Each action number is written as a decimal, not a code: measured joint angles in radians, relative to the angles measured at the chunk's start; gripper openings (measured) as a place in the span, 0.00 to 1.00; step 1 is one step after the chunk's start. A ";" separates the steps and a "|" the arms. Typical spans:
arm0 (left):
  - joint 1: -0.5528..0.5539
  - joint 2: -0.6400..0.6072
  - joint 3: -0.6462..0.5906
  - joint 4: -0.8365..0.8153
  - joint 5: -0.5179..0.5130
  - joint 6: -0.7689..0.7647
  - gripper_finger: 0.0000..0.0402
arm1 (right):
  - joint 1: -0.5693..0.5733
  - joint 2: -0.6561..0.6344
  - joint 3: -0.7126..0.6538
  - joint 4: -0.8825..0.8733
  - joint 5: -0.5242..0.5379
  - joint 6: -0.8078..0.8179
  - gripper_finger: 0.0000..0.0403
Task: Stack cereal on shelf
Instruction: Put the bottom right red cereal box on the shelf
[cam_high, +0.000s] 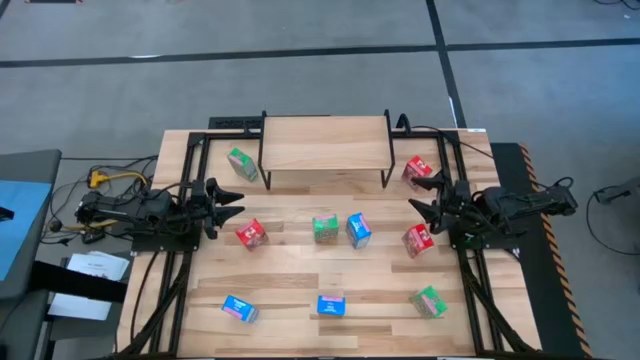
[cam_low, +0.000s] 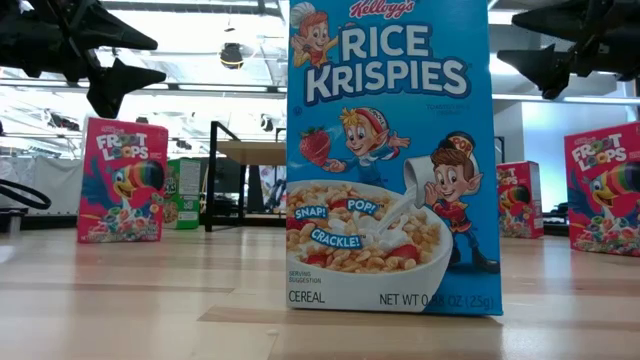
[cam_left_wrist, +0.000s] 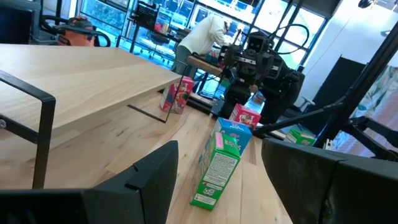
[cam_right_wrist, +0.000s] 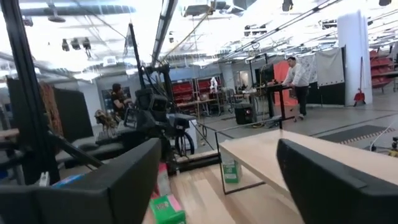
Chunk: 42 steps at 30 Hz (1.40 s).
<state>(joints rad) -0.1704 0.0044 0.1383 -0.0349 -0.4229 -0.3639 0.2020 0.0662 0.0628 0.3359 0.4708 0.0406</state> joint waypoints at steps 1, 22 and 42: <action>0.000 0.000 0.000 0.000 0.000 -0.007 0.55 | 0.000 0.000 0.000 0.017 -0.004 0.013 0.92; 0.000 0.000 0.001 0.011 0.048 -0.043 0.55 | 0.000 0.000 0.059 0.424 -0.320 0.109 0.94; 0.000 0.000 0.001 -0.006 0.047 -0.033 0.55 | 0.000 0.362 0.745 -0.782 -0.179 0.707 0.94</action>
<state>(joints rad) -0.1705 0.0048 0.1390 -0.0414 -0.3759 -0.3973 0.2024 0.4282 0.8081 -0.4458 0.2916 0.7474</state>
